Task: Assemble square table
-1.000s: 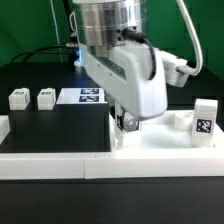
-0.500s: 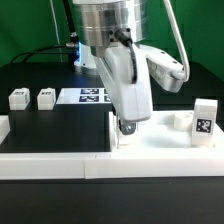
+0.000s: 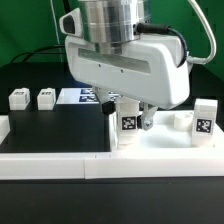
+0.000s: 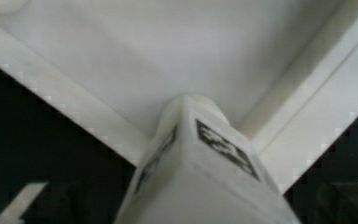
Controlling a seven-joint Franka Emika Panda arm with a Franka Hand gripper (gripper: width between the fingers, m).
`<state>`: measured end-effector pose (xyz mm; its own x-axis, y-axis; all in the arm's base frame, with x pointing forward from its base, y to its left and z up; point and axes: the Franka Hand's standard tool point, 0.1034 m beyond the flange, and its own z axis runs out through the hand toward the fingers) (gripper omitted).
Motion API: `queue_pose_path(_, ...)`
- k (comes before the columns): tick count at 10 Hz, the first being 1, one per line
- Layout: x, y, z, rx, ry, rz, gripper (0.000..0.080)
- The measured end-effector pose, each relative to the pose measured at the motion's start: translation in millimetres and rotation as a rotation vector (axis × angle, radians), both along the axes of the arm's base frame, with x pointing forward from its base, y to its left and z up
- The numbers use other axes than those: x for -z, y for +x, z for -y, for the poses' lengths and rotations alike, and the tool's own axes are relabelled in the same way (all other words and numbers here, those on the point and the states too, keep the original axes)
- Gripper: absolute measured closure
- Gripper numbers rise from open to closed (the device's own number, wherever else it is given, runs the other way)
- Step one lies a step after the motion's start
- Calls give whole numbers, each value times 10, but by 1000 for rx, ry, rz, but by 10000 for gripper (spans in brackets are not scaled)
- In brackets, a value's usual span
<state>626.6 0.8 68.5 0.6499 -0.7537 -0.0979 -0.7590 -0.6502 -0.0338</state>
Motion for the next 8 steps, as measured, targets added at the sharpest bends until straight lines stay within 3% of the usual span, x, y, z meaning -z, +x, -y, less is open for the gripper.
queue_pose_path(4, -50, -9, -58, -475, -27, 96, 151)
queue_pose_path(5, -41, -16, -58, -465, -26, 93, 151)
queue_pose_path(7, -36, -14, -57, -452, -27, 92, 409)
queue_pose_path(8, -35, -14, -54, -430, -27, 91, 409)
